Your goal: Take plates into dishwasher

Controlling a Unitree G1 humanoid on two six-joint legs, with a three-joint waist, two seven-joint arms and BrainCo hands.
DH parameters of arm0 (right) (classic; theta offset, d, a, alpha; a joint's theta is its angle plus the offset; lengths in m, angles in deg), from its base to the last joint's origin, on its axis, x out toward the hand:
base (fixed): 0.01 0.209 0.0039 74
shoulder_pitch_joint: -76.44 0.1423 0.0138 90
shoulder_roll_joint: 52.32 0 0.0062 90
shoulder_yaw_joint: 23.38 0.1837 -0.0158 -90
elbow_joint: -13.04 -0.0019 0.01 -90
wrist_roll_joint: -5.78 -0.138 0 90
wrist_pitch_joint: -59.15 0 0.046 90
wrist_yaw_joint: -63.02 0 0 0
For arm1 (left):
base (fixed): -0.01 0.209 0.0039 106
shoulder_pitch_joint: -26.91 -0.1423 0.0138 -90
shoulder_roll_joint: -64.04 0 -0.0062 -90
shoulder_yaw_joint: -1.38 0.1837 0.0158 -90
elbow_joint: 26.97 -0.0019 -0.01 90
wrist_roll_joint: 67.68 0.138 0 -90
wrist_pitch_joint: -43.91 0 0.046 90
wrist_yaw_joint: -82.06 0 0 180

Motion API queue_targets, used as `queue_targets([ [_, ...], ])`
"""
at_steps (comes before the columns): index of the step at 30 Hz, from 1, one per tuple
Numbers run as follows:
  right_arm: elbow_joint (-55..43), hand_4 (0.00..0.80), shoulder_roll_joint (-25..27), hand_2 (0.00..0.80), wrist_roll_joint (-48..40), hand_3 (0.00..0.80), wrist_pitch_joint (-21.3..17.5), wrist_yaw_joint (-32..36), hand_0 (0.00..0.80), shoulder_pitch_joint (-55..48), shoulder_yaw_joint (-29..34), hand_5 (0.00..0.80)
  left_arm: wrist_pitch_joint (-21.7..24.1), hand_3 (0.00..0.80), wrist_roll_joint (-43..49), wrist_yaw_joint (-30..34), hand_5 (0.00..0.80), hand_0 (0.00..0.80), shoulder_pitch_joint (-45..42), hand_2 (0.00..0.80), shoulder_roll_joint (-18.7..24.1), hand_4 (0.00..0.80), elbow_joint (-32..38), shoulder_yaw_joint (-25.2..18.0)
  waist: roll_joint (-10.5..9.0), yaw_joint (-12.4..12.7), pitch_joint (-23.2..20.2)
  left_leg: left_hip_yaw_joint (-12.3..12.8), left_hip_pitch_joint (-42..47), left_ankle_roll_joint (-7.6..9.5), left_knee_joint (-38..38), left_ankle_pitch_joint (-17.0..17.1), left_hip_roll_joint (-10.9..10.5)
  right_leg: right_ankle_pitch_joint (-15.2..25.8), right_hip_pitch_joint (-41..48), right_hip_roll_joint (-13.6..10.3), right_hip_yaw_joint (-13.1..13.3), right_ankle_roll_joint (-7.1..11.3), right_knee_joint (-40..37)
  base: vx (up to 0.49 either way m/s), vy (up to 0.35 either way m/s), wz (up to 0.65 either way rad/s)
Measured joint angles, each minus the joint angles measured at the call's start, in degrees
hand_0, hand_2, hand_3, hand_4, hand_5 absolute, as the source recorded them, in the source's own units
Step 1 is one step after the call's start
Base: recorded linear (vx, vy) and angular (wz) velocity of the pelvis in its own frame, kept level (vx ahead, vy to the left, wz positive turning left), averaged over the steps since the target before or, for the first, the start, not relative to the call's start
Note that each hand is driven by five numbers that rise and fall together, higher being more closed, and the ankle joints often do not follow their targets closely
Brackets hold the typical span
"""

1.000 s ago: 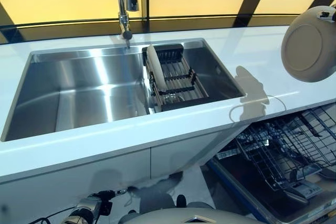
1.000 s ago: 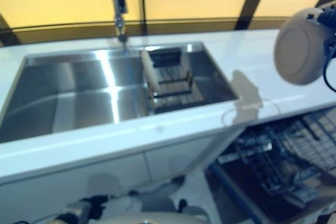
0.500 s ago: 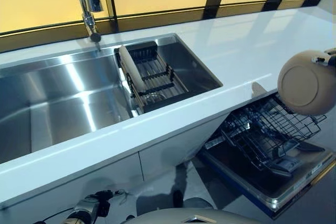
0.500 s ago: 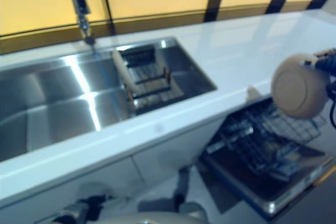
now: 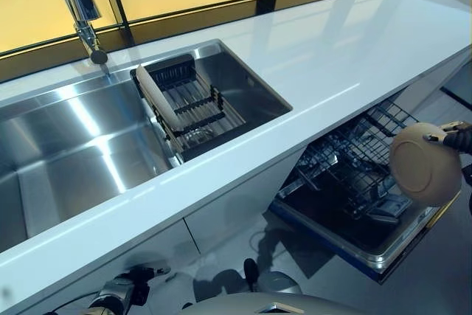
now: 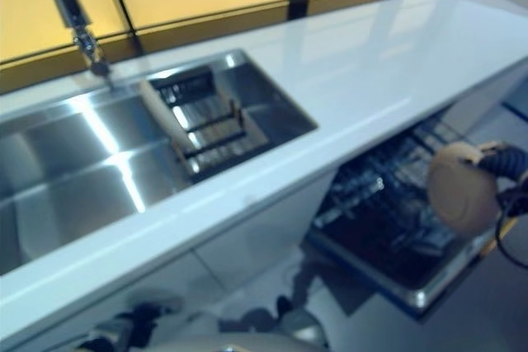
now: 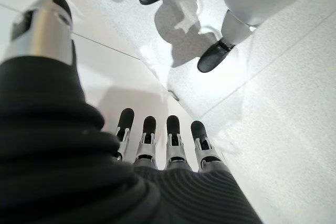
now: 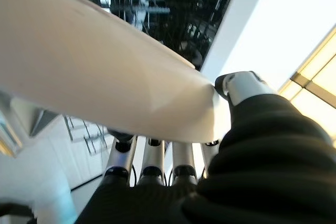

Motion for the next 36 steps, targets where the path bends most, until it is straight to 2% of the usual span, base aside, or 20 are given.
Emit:
queue_targets([
  [5,0.06,0.800,-4.52,0.800,1.74,0.800,-0.71,-2.02,0.800,-0.56,-0.08,0.800,0.24,0.000,0.03,0.11,0.000,0.000,0.05,0.000,0.11,0.000,0.23,-0.05,0.64,0.18,1.73,-0.12,0.62,0.30,-0.03,-0.27,0.09,-0.26,0.80,-0.16,-0.09,0.26,-0.05,-0.001,-0.054,0.02],
  [10,0.58,0.800,-6.69,0.800,3.84,0.800,-1.36,-4.46,0.800,-0.48,-0.99,0.800,0.26,0.000,0.10,0.38,0.000,0.000,0.09,0.000,0.08,0.000,0.59,-0.04,1.37,0.45,2.33,-0.52,0.54,0.37,0.01,-0.22,0.10,-0.30,0.84,-0.27,-0.43,0.19,-0.06,0.002,-0.051,0.04],
  [15,2.05,0.800,-7.20,0.800,5.79,0.800,-1.49,-6.06,0.800,0.08,-5.13,0.800,0.25,0.000,1.85,0.44,0.000,0.000,0.21,0.000,0.01,0.000,0.99,-0.03,2.08,0.73,2.80,-1.35,0.40,0.41,0.04,-0.18,0.14,-0.49,1.13,-0.42,-1.31,-0.03,-0.06,0.002,-0.062,0.08],
  [23,6.60,0.800,-7.41,0.800,8.47,0.800,-3.13,-7.53,0.800,2.23,-6.88,0.800,-0.11,0.000,2.27,0.94,0.000,0.000,0.33,0.000,0.00,0.000,2.00,-0.03,3.75,3.17,3.88,-2.28,0.16,0.38,0.11,-0.11,0.21,-0.74,1.36,-0.45,-2.29,-0.25,-0.07,0.000,-0.061,0.06],
  [30,10.29,0.800,-7.33,0.800,9.89,0.800,-5.54,-8.49,0.800,6.51,-9.33,0.800,-0.17,0.000,2.27,0.90,0.000,0.000,0.41,0.000,0.02,0.000,2.18,0.01,4.11,3.37,4.61,-3.05,-0.70,0.25,0.31,0.18,0.16,-0.76,0.94,-0.63,-3.12,-0.27,-0.06,-0.023,-0.057,0.06],
  [36,10.61,0.800,-5.83,0.800,13.35,0.800,-7.78,-6.78,0.800,9.61,-11.34,0.800,-0.17,0.000,2.26,0.79,0.000,0.000,0.96,0.000,-0.01,0.000,2.87,0.01,5.17,3.48,6.23,-3.92,-1.60,0.35,0.36,0.31,0.09,-0.69,0.50,-0.86,-3.89,-0.45,-0.06,-0.031,-0.042,0.07],
])
